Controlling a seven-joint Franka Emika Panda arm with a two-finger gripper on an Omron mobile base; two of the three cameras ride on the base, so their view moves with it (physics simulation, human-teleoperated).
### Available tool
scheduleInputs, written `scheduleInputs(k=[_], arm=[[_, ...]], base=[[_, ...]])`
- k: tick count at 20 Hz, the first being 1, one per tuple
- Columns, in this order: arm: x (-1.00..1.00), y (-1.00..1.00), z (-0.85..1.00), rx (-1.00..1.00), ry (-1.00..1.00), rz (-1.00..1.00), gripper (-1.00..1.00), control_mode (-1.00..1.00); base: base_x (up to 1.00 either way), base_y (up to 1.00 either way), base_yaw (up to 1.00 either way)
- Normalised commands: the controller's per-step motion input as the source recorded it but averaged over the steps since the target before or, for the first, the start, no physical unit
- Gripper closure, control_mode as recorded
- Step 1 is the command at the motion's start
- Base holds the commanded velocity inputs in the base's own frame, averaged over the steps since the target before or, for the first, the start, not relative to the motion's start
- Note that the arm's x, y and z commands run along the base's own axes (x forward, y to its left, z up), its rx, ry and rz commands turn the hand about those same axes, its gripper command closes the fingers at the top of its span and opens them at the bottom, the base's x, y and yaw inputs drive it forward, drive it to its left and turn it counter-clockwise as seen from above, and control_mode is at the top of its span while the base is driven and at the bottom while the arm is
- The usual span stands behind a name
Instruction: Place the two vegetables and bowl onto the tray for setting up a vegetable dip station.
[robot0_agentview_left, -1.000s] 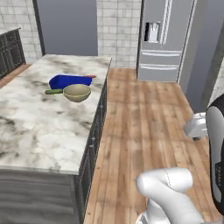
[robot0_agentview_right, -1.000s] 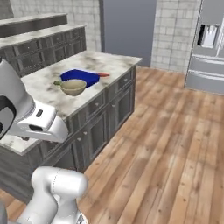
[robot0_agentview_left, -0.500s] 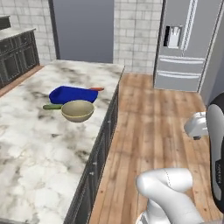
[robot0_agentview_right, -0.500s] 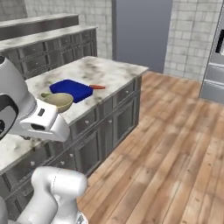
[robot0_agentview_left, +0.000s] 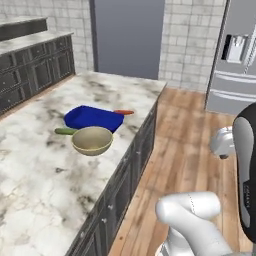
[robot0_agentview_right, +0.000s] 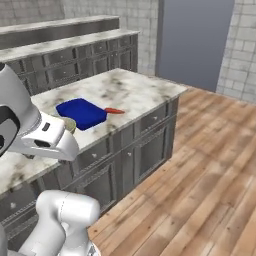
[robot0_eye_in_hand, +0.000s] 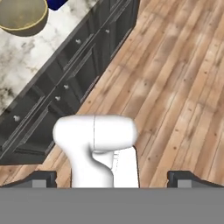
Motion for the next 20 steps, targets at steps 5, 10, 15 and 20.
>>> scheduleInputs(k=[5,10,15,20], arm=[[0.0,0.0,0.0,0.0,0.0,0.0,-1.0,1.0],[0.0,0.0,0.0,0.0,0.0,0.0,-1.0,1.0],[0.0,0.0,0.0,0.0,0.0,0.0,-1.0,1.0],[0.0,0.0,0.0,0.0,0.0,0.0,-1.0,1.0]], base=[[0.16,-0.5,0.46],[0.27,-0.47,0.47],[0.38,-0.52,0.49],[0.36,-0.57,0.48]])
